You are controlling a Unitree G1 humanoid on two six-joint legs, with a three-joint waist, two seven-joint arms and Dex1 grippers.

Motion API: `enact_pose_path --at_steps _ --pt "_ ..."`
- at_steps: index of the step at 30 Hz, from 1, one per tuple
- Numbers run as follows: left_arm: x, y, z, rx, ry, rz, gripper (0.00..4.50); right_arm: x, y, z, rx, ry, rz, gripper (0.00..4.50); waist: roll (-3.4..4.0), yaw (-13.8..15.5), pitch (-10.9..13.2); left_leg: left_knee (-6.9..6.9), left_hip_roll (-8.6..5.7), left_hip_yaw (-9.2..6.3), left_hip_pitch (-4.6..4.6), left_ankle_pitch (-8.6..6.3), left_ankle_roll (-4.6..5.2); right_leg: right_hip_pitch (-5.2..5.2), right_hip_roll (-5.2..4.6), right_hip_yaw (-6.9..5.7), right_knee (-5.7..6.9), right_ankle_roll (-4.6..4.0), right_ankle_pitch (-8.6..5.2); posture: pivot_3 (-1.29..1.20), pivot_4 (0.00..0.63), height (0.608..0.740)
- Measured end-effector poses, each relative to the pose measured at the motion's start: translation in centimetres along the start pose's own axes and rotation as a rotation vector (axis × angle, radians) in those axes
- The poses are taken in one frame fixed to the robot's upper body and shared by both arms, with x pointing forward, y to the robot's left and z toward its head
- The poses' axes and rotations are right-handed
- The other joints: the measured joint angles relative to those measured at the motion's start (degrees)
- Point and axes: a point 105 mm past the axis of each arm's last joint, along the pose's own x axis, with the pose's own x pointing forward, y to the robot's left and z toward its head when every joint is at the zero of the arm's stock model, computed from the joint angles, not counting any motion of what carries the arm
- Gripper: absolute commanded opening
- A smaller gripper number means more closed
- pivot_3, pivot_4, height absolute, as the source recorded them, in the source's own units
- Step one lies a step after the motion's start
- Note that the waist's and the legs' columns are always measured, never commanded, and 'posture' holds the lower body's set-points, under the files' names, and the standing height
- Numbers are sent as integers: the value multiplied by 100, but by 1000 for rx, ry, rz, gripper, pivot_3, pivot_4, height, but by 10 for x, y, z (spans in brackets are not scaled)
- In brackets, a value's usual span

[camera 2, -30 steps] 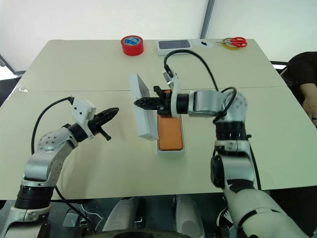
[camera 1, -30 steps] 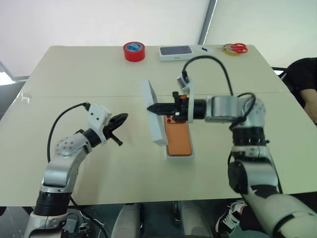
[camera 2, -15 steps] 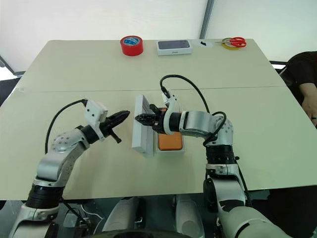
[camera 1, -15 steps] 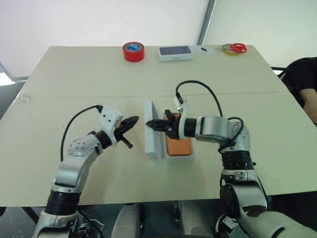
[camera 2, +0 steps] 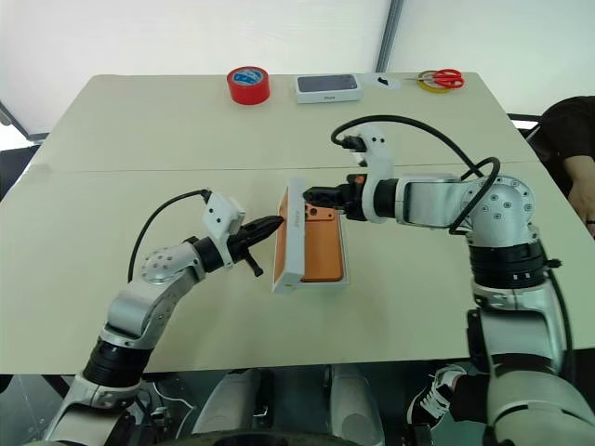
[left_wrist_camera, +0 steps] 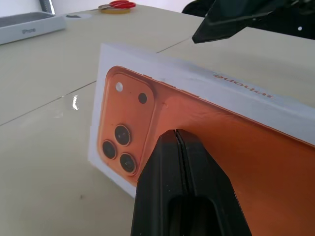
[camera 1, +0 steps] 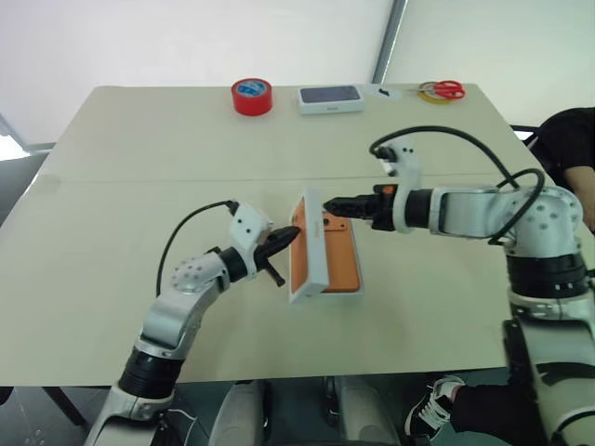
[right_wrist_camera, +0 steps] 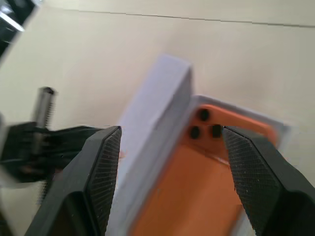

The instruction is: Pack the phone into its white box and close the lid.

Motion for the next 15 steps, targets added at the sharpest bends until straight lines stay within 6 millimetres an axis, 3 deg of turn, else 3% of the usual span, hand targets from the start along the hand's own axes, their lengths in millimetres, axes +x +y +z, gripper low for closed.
enact_pose_path --at_steps 5,11,15 --pt "14 -8 -3 0 13 -22 0 0 -6 -3 -106 1 -2 36 0 -3 0 0 0 0 0 0 0 0 0 0 0 2 1 0 150 732" --pt "19 -5 -1 -13 4 0 0 2 -19 -17 -296 58 -76 36 -1 11 0 0 -1 0 0 0 0 -1 -3 0 0 -2 -1 0 150 732" --pt "11 10 0 -43 13 52 0 4 -29 -29 -441 109 -132 36 -1 1 0 0 -1 -2 0 0 0 -2 -3 -1 -1 -3 -2 0 150 732"
